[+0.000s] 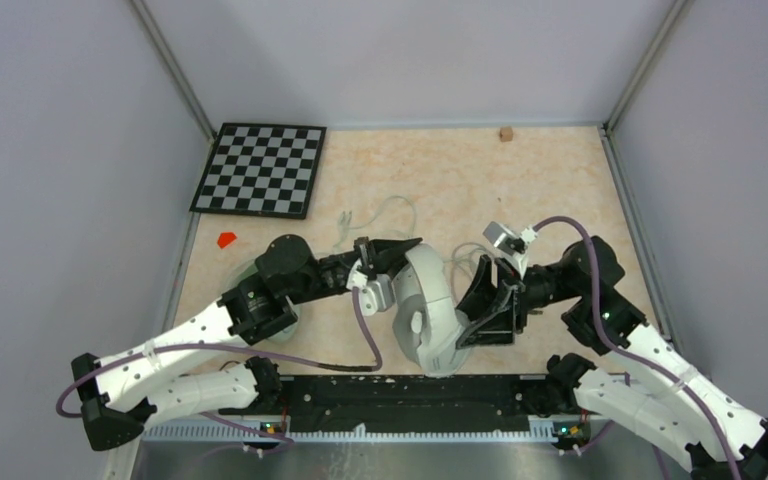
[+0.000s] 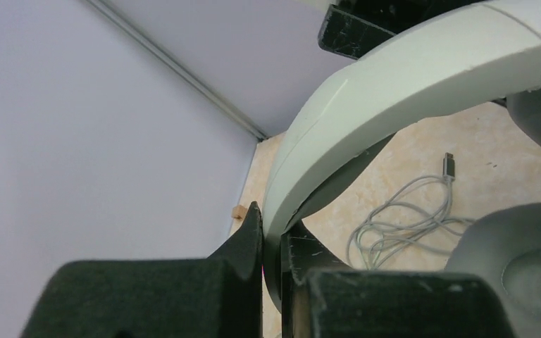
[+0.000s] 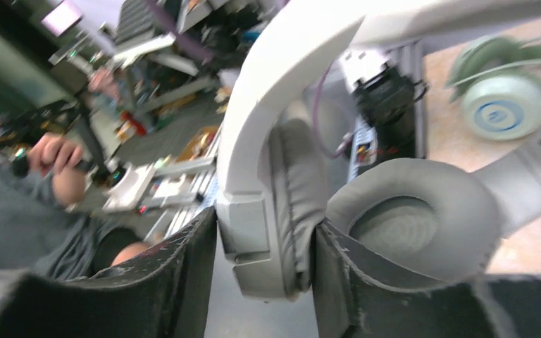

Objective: Wrap the headphones
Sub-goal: Pick up the headphones from the center of the board.

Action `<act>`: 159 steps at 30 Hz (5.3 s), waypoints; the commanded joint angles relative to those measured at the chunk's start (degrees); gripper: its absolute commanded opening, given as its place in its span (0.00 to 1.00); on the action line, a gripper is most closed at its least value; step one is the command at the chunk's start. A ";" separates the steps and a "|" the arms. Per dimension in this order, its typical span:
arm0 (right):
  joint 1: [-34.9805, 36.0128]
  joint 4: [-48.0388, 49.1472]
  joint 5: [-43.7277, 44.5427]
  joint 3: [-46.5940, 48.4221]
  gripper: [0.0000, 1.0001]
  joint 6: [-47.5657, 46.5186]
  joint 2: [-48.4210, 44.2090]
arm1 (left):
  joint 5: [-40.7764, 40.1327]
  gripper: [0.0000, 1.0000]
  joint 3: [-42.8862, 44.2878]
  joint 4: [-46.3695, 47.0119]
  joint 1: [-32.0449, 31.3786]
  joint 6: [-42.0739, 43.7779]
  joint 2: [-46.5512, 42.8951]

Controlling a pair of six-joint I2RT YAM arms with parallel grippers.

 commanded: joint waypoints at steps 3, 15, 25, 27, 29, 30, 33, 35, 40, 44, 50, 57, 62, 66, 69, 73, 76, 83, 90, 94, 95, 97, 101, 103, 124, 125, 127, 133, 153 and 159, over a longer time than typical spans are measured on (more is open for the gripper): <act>-0.02 -9.16 19.61 8.43 0.67 -6.01 -3.35 | -9.56 0.00 1.45 -2.76 -0.18 -1.97 -1.17; -0.03 -11.12 46.98 3.77 0.92 -20.74 -18.43 | -56.17 0.00 12.26 -8.24 -0.06 -25.73 3.34; 0.02 -7.13 40.09 2.95 0.78 -33.67 -8.77 | -63.57 0.00 27.88 -21.30 0.67 -37.97 8.12; -0.01 -4.10 41.84 0.67 0.77 -33.89 -8.08 | -62.14 0.00 30.59 -25.00 0.60 -40.19 8.89; -0.04 -1.99 42.89 -0.50 0.73 -33.35 -6.96 | -60.44 0.00 32.69 -28.47 0.66 -40.45 9.68; -0.03 -0.92 44.18 -0.80 0.73 -32.35 -6.87 | -59.20 0.00 33.21 -29.91 0.65 -40.45 9.97; -0.04 -1.07 48.73 1.69 0.76 -28.02 -6.87 | -57.11 0.00 33.46 -34.24 0.66 -40.48 10.85; 0.03 -2.91 49.75 4.47 0.77 -27.33 -6.61 | -57.34 0.00 35.48 -39.76 0.70 -43.28 12.37; 0.02 -7.85 54.21 9.82 0.77 -31.96 -3.93 | -56.30 0.00 39.54 -47.76 0.69 -47.38 17.05; 0.02 -10.63 54.73 13.79 0.78 -34.79 -0.46 | -55.47 0.00 43.37 -51.68 0.98 -48.66 20.82; 1.77 -15.14 60.91 16.62 0.81 -43.20 5.66 | -53.82 0.00 48.65 -56.68 3.02 -51.51 26.66; 11.13 -15.12 75.68 14.71 0.86 -51.58 8.03 | -47.40 0.00 52.51 -58.49 7.79 -55.00 30.68; 14.35 -12.35 81.06 12.94 0.86 -54.71 10.12 | -46.33 0.00 54.34 -59.57 8.49 -54.95 33.25; 17.40 -9.96 88.29 12.12 0.80 -59.40 13.46 | -43.11 0.00 53.52 -59.02 8.68 -54.95 33.02; 18.12 -6.12 90.36 10.98 0.71 -61.66 14.52 | -42.20 0.00 53.05 -59.31 8.88 -54.82 32.47; 18.14 -2.03 91.37 9.44 0.38 -61.52 14.63 | -38.69 0.00 51.79 -58.44 10.58 -54.66 30.74; 18.17 0.06 92.03 8.25 0.22 -60.83 14.46 | -36.75 0.02 49.80 -56.59 11.87 -54.68 28.57; 18.18 3.52 92.90 7.19 0.08 -56.08 13.37 | -32.16 0.54 39.60 -48.92 13.94 -52.34 23.12; 18.20 3.55 95.83 8.03 0.06 -53.08 14.24 | -33.94 0.68 35.37 -47.59 15.98 -50.48 21.66; 18.16 1.99 96.04 9.95 0.06 -50.90 15.99 | -32.16 0.74 30.68 -42.18 16.02 -47.76 19.55; 18.13 1.88 95.97 10.19 0.06 -50.36 16.32 | -31.94 0.74 29.82 -41.25 16.06 -47.42 19.26; 18.13 1.88 96.29 10.62 0.06 -49.64 17.06 | -32.84 0.70 29.01 -40.74 16.07 -47.23 19.36; 18.22 0.66 97.74 11.71 0.05 -48.00 18.67 | -35.31 0.63 28.40 -42.37 16.06 -47.62 20.20; 18.18 0.71 98.14 11.76 0.04 -47.46 19.14 | -36.54 0.63 27.77 -42.62 16.07 -48.16 20.05; 18.20 2.31 98.00 10.69 0.01 -44.68 17.85 | -33.55 0.46 24.18 -38.25 17.73 -50.40 20.38; 18.18 2.30 98.18 10.64 0.01 -44.59 17.85 | -33.71 0.44 24.14 -38.36 17.74 -50.70 20.15; 18.13 2.47 98.54 10.62 0.01 -44.41 17.87 | -33.54 0.46 24.05 -38.56 17.74 -51.21 19.74; 18.16 3.68 99.09 10.09 0.00 -43.65 17.98 | -32.81 0.40 23.10 -37.98 17.82 -50.82 19.44; 18.05 -16.73 72.63 4.42 0.79 -38.39 -3.77 | -34.37 0.00 39.57 -40.44 21.08 -46.10 18.93; 18.08 -9.01 60.75 -1.47 0.78 -41.68 -5.91 | -32.87 0.00 43.28 -40.65 21.08 -48.24 16.61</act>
